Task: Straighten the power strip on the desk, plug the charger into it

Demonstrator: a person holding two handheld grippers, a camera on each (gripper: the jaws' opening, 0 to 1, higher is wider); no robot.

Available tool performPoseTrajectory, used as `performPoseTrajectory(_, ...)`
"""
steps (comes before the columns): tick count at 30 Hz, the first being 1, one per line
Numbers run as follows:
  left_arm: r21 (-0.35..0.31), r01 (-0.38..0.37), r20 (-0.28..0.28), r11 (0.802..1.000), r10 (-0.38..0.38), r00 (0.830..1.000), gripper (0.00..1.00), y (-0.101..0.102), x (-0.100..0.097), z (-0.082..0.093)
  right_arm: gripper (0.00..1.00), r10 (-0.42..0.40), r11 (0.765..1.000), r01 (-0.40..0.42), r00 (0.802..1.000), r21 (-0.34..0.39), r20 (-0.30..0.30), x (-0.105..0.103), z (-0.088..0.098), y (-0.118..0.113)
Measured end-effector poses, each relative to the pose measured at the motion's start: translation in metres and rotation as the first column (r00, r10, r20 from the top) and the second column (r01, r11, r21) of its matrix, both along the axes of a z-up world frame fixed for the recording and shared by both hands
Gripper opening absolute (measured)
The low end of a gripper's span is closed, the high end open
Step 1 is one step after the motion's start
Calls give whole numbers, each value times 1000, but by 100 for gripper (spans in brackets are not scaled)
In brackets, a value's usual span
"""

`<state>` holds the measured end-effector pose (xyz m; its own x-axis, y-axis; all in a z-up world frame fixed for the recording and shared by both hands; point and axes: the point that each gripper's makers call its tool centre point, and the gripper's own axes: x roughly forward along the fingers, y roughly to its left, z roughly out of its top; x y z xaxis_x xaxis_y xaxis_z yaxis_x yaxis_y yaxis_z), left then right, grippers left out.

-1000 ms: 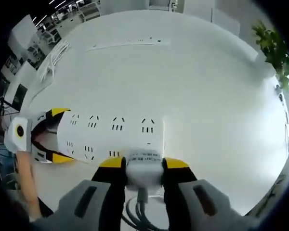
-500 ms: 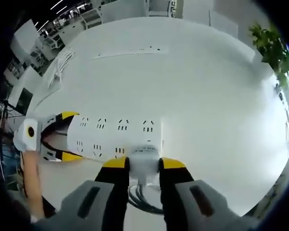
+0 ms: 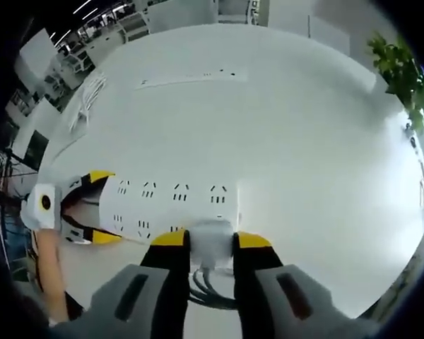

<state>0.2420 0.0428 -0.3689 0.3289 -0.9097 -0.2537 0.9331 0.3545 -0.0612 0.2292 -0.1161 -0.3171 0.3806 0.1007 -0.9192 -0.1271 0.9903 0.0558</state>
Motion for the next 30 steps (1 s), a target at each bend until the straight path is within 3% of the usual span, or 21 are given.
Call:
performPoseTrajectory(17, 1, -5, 0, 1000, 5, 1000, 64, 1, 0, 0, 21, 18, 1000, -18, 1000, 5, -10, -21, -8, 5)
performPoseTrajectory(30, 3, -11, 0, 1000, 11, 1000, 63, 1, -2, 0, 20, 24, 999, -24, 999, 23, -28, -1, -6, 1)
